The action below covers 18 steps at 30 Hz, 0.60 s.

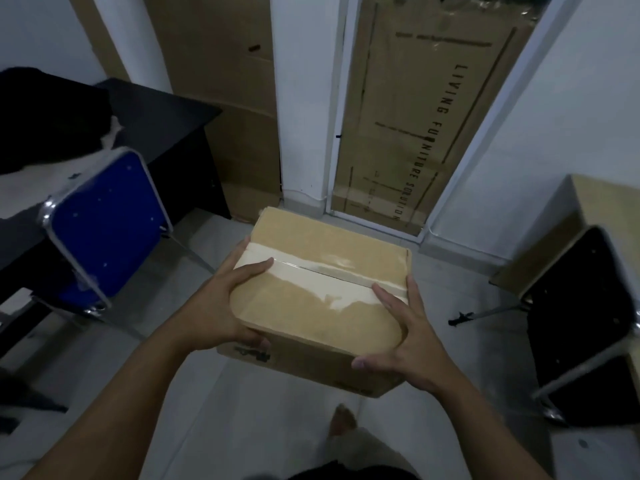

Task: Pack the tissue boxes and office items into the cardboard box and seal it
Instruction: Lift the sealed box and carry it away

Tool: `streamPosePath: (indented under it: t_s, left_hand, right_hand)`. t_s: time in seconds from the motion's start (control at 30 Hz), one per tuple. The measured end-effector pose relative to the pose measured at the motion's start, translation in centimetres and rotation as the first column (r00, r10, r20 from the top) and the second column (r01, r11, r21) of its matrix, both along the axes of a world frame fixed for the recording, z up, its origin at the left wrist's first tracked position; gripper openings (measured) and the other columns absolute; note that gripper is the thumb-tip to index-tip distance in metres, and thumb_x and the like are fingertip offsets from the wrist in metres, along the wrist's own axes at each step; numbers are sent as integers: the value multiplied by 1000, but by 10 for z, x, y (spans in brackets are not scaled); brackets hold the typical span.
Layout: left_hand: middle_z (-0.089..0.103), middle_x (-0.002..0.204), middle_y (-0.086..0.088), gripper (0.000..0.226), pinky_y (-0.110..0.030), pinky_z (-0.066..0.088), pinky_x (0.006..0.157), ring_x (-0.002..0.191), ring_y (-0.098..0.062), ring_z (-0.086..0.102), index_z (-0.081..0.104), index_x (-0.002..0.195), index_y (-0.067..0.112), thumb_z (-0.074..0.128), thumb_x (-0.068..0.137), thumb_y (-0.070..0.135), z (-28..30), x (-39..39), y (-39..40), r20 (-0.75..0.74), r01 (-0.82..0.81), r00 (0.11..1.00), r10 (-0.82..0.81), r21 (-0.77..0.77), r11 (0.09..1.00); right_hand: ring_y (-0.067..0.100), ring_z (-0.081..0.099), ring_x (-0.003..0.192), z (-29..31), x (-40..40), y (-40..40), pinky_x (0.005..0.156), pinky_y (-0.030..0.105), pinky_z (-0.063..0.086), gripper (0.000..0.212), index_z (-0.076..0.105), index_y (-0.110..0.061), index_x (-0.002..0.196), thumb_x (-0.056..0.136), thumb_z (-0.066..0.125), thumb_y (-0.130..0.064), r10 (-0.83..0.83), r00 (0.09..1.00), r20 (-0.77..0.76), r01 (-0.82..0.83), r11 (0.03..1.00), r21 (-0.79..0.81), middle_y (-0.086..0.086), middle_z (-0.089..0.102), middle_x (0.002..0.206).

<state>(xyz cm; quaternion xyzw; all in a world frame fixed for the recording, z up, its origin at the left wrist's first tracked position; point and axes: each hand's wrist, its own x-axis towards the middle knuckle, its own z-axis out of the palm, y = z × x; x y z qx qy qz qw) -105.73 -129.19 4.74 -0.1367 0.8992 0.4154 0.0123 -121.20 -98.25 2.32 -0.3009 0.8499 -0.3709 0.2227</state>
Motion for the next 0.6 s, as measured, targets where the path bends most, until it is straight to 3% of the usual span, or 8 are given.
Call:
streamPosePath:
  t_s: [0.33,0.47,0.6]
  left_hand:
    - [-18,159,39,121,-44,32,117,146,-2,10,36,148,54,101,46,44,-42,-170,-148,56,-62,997,61,29,998]
    - [-14,163,33,122,-35,30,114,150,-1,10,39,147,53,102,44,41,-73,-236,-225,34,-34,999,32,58,998]
    - [-10,165,32,122,-21,27,113,142,25,6,46,145,51,105,40,29,-108,-307,-307,46,-29,999,23,129,991]
  right_hand:
    - [8,0,152,-24,-194,-154,120,44,28,130,33,-54,149,33,93,-68,46,993,109,-52,997,53,-34,-28,156]
    - [0,-1,150,-52,-250,-227,119,35,26,130,37,-53,147,31,94,-66,18,992,123,-23,999,37,-34,-28,156]
    - [4,-3,152,-85,-310,-304,116,31,20,127,35,-54,148,36,94,-64,-8,988,153,-2,998,69,-31,-27,157]
